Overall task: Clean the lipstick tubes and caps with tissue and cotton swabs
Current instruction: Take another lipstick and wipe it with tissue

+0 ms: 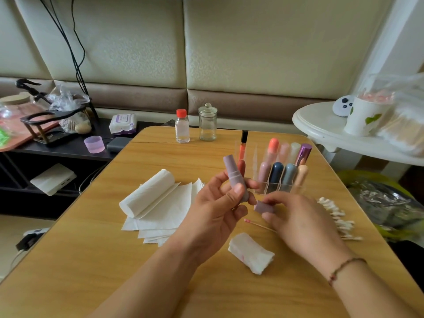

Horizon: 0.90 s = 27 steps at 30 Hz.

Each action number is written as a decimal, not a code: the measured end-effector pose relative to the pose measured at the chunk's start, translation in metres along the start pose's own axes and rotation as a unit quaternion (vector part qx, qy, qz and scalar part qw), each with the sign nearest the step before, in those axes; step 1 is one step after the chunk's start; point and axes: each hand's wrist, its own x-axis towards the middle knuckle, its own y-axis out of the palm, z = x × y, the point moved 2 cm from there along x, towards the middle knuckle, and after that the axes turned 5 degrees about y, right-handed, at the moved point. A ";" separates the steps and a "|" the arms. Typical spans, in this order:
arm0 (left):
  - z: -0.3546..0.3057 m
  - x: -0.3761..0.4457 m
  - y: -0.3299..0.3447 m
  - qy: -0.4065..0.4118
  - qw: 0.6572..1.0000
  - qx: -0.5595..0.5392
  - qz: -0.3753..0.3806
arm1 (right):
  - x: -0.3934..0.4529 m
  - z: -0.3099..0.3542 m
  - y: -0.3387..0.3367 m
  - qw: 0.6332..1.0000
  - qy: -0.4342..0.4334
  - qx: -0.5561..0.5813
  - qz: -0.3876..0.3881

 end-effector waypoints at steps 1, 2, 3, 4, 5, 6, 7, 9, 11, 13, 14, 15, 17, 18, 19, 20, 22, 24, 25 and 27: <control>-0.001 0.000 0.000 0.003 1.000 0.003 -0.007 | 0.001 0.000 0.000 1.000 -0.004 -0.003 0.000; -0.002 0.000 -0.001 0.006 1.000 0.005 -0.014 | 0.002 0.000 0.001 1.000 -0.010 -0.011 0.002; -0.002 0.001 -0.001 0.008 1.000 0.005 -0.019 | 0.002 0.000 0.001 1.000 -0.016 -0.020 0.001; -0.002 0.001 -0.002 0.010 1.000 0.003 -0.023 | 0.000 0.001 0.000 0.999 -0.023 -0.019 -0.013; -0.002 0.001 -0.002 0.010 1.000 -0.002 -0.026 | -0.002 0.001 -0.002 0.998 -0.037 -0.005 -0.041; -0.001 0.001 -0.003 0.012 1.000 -0.007 -0.027 | -0.005 0.001 -0.005 0.995 -0.066 0.031 -0.072; -0.001 0.001 -0.004 0.016 0.999 -0.013 -0.026 | -0.008 0.001 -0.008 0.989 -0.100 0.072 -0.079; 0.000 0.002 -0.005 0.023 0.999 -0.027 -0.028 | -0.014 0.008 -0.012 0.981 -0.165 0.104 -0.015; -0.001 0.003 -0.007 0.030 0.998 -0.037 -0.042 | -0.022 0.015 -0.007 0.979 -0.184 0.043 0.076; -0.002 0.003 -0.007 0.034 0.997 -0.038 -0.059 | -0.025 0.018 -0.001 0.975 -0.197 -0.026 0.098; -0.003 0.003 -0.007 0.036 0.997 -0.035 -0.066 | -0.025 0.019 0.001 0.975 -0.195 -0.028 0.105; -0.003 0.003 -0.007 0.037 0.996 -0.032 -0.070 | -0.024 0.018 0.003 0.974 -0.195 -0.010 0.113; -0.004 0.003 -0.006 0.038 0.996 -0.029 -0.074 | -0.019 0.013 0.003 0.970 -0.195 0.093 0.110; -0.004 0.003 -0.006 0.038 0.996 -0.029 -0.077 | -0.016 0.009 0.000 0.959 -0.183 0.188 0.108; -0.003 0.002 -0.005 0.037 0.996 -0.030 -0.081 | -0.015 0.006 -0.004 0.929 -0.163 0.311 0.113; -0.002 0.002 -0.006 0.035 0.996 -0.030 -0.082 | -0.015 0.004 -0.008 0.878 -0.138 0.442 0.118; 0.002 0.000 -0.005 0.028 0.997 -0.017 -0.075 | -0.014 0.001 -0.011 0.783 -0.079 0.604 0.122; 0.006 -0.002 -0.003 0.022 0.998 0.012 -0.062 | -0.014 0.004 -0.012 0.741 -0.039 0.663 0.102; 0.008 -0.003 -0.002 0.020 0.998 0.032 -0.053 | -0.014 0.006 -0.011 0.737 -0.029 0.669 0.089; 0.011 -0.005 0.002 0.024 0.997 0.076 -0.013 | -0.015 0.012 -0.009 0.747 -0.018 0.662 0.060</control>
